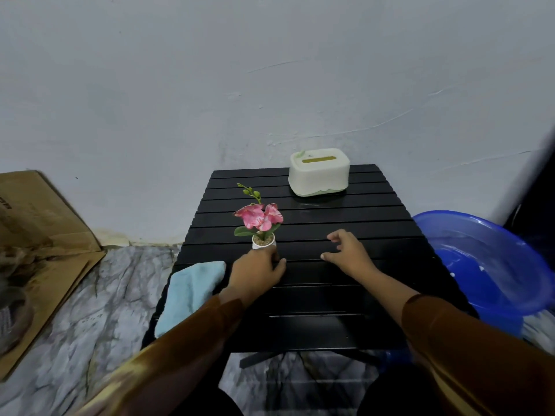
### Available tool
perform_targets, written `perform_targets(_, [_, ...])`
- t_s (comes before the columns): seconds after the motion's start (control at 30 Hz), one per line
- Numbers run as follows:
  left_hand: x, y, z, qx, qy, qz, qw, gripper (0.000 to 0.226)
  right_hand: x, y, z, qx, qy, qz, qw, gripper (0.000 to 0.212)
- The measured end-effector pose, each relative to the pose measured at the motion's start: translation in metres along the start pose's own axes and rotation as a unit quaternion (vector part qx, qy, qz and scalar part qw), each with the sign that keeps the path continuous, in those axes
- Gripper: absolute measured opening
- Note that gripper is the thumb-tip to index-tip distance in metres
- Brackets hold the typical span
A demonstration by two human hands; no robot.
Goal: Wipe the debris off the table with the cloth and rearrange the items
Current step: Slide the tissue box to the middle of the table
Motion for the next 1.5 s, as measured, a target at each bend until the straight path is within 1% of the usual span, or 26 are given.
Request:
perform_targets(0.1, [-0.027, -0.026, -0.012, 0.011, 0.073, 0.013, 0.997, 0.028, -0.014, -0.011, 0.024, 0.005, -0.002, -0.015, 1.0, 0.046])
perform_targets(0.2, [-0.044, -0.061, -0.023, -0.007, 0.139, 0.054, 0.989, 0.034, -0.024, -0.03, 0.046, 0.001, -0.004, -0.02, 1.0, 0.047])
perform_targets(0.37, [-0.056, -0.123, -0.036, -0.065, 0.223, 0.138, 0.963, 0.06, -0.023, -0.076, 0.074, -0.008, -0.014, -0.022, 1.0, 0.05])
perform_targets(0.5, [-0.051, -0.166, -0.047, -0.107, 0.265, 0.191, 0.939, 0.074, -0.015, -0.123, 0.089, -0.009, -0.02, -0.018, 1.0, 0.054])
perform_targets(0.63, [-0.044, -0.198, -0.062, -0.167, 0.297, 0.209, 0.916, 0.083, -0.007, -0.17, 0.093, -0.003, -0.027, -0.016, 0.999, 0.061])
perform_targets(0.7, [-0.042, -0.213, -0.066, -0.189, 0.319, 0.219, 0.903, 0.093, -0.002, -0.191, 0.09, 0.012, -0.026, -0.014, 0.999, 0.068])
perform_targets(0.87, [-0.039, -0.244, -0.068, -0.218, 0.353, 0.216, 0.884, 0.11, 0.011, -0.229, 0.081, 0.036, -0.045, -0.006, 0.998, 0.089])
perform_targets(1.0, [-0.033, -0.258, -0.07, -0.219, 0.365, 0.227, 0.876, 0.12, 0.02, -0.248, 0.077, 0.046, -0.073, -0.01, 0.996, 0.094])
perform_targets(1.07, [-0.03, -0.261, -0.071, -0.213, 0.363, 0.233, 0.877, 0.12, 0.025, -0.254, 0.076, 0.053, -0.088, -0.004, 0.995, 0.091])
perform_targets(1.13, [-0.028, -0.262, -0.072, -0.21, 0.36, 0.232, 0.879, 0.116, 0.027, -0.257, 0.074, 0.061, -0.109, -0.001, 0.992, 0.086])
perform_targets(1.3, [-0.031, -0.26, -0.067, -0.21, 0.352, 0.225, 0.884, 0.094, 0.031, -0.258, 0.072, 0.097, -0.158, 0.005, 0.983, 0.079])
perform_targets(1.4, [-0.035, -0.256, -0.065, -0.22, 0.365, 0.228, 0.876, 0.084, 0.028, -0.255, 0.074, 0.104, -0.171, 0.004, 0.98, 0.077])
perform_targets(1.5, [-0.042, -0.246, -0.064, -0.233, 0.367, 0.226, 0.872, 0.082, 0.024, -0.248, 0.078, 0.104, -0.177, 0.0, 0.979, 0.078])
Point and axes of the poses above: each hand's wrist, its own y-axis away from the middle knuckle, its own z-axis out of the back of the hand, x = y × z, the point moved 2 cm from there along -y, towards the middle knuckle, and after that the axes turned 12 degrees about -z, right-handed, at the moved point
